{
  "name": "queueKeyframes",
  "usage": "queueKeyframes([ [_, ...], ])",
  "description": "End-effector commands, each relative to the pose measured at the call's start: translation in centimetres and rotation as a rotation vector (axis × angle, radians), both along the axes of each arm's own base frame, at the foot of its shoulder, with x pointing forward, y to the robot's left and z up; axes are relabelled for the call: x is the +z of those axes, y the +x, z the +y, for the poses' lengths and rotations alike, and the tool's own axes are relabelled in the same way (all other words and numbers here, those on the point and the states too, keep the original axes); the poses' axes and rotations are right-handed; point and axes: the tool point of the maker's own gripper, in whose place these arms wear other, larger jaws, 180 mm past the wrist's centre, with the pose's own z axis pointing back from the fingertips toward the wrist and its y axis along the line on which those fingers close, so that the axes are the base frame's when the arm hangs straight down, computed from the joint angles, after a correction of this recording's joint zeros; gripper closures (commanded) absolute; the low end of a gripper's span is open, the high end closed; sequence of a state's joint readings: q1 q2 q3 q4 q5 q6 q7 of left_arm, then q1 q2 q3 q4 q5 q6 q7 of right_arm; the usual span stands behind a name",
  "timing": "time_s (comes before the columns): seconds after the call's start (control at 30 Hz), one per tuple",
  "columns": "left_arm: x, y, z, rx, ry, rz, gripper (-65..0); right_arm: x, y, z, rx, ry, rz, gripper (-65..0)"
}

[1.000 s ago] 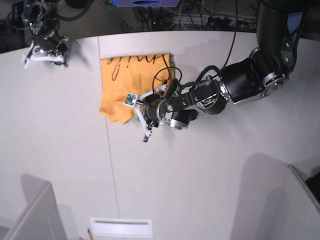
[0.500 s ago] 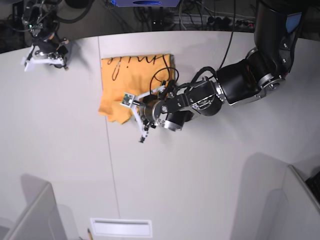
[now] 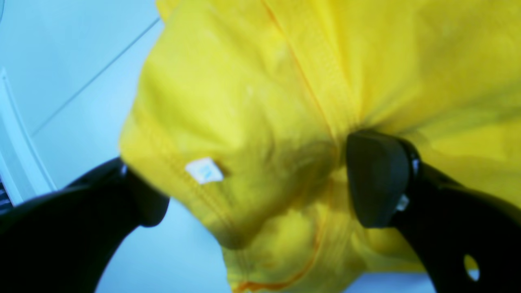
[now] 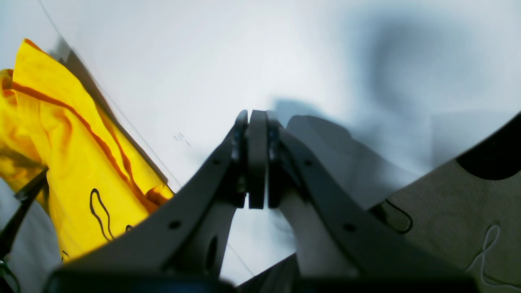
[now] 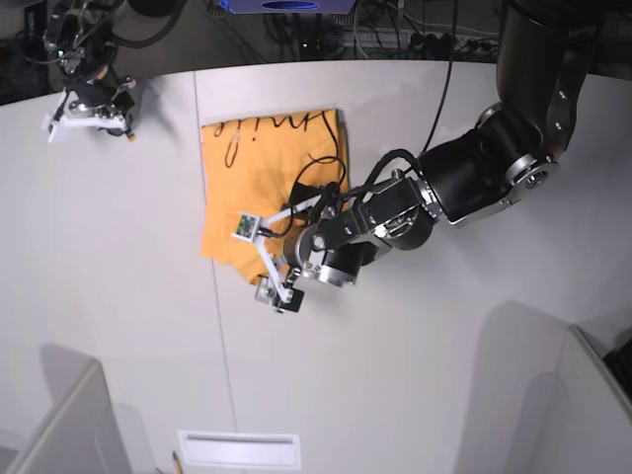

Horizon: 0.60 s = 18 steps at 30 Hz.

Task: Fold the T-shirt properly

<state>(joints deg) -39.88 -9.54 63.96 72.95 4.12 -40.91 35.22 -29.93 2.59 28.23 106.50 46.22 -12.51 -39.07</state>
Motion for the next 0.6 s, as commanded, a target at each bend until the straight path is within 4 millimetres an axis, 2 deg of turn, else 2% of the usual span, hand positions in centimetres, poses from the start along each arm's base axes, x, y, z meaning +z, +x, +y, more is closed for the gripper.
queueKeyframes([
  [0.0,3.5,2.0,-1.9,0.014,-0.088,-0.063,-63.4,0.8,0.5,-0.4,0.004,-0.018,-0.031,0.0],
  [0.13,7.5,3.6,-2.7,0.092,-0.24,-0.095,-63.2,0.8,0.6,-0.4,0.004,-0.019,-0.032,0.0],
  [0.23,9.8,4.0,-1.6,0.165,-0.277,-0.139,-62.2,1.0,0.7,-0.3,0.017,-0.024,-0.043,0.0],
  [0.27,10.5,3.8,-1.1,0.196,-0.289,-0.152,-59.1,1.2,0.8,-0.4,0.038,-0.033,-0.053,0.0],
  [0.33,12.1,3.1,0.0,0.243,-0.33,-0.187,-46.7,1.8,1.2,-0.3,0.085,-0.051,-0.079,0.0],
  [0.37,12.4,2.5,1.3,0.273,-0.344,-0.199,-37.4,2.0,1.2,-0.2,0.105,-0.057,-0.09,0.0],
  [0.43,12.6,1.3,3.9,0.317,-0.348,-0.235,-17.4,2.3,1.1,-0.4,0.126,-0.074,-0.109,0.0],
  [0.47,12.2,0.5,5.3,0.342,-0.337,-0.247,-7.4,2.6,1.3,-0.7,0.13,-0.094,-0.13,0.0],
  [0.5,11.5,-0.4,6.3,0.367,-0.324,-0.248,0.0,2.8,1.3,-1.1,0.135,-0.125,-0.143,0.0],
  [0.57,10.1,-2.2,8.8,0.434,-0.296,-0.247,0.0,3.0,1.2,-2.3,0.169,-0.244,-0.138,0.0],
])
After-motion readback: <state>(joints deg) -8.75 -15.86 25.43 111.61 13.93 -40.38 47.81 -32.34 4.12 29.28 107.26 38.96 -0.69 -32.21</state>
